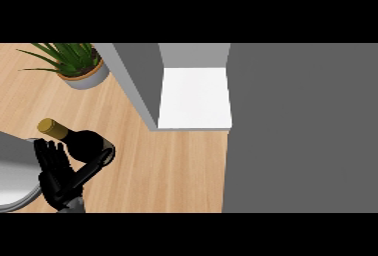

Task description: Pick up the wine, place it into the cabinet and close the cabinet

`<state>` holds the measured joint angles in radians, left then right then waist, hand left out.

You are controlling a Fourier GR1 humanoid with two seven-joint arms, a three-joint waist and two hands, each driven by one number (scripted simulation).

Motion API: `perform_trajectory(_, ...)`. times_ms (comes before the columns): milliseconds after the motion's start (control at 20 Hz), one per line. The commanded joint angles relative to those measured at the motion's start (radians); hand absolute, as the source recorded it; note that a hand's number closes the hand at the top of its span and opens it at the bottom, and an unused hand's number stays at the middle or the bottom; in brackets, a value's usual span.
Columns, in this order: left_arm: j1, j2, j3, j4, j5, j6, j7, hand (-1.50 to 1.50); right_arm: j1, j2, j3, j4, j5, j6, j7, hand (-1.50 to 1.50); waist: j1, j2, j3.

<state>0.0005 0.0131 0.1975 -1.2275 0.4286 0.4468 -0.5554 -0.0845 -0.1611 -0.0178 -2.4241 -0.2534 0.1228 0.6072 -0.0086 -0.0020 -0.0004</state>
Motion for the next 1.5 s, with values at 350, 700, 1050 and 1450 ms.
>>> perform_trajectory(350,-0.097,0.015,0.034,0.168,0.04,-0.085,-0.088,-1.5,-0.039,-0.011,-0.009,-0.175,-0.074,-0.052,0.138,-1.5,0.001,0.0,-0.001)
perform_trajectory(700,-0.16,0.045,0.079,0.214,0.099,-0.167,-0.106,1.5,0.019,0.021,0.014,-0.145,-0.028,-0.028,0.059,-1.5,0.002,0.0,0.0)
perform_trajectory(1050,-0.221,0.087,0.055,0.377,0.053,-0.24,-0.148,1.5,0.06,-0.017,-0.083,-0.136,-0.146,0.032,0.035,-1.5,-0.005,0.001,0.001)
perform_trajectory(1450,-0.186,0.072,-0.037,0.406,-0.078,-0.204,-0.259,1.5,0.027,-0.002,-0.041,-0.146,-0.098,-0.001,0.066,-1.5,-0.002,0.0,0.0)
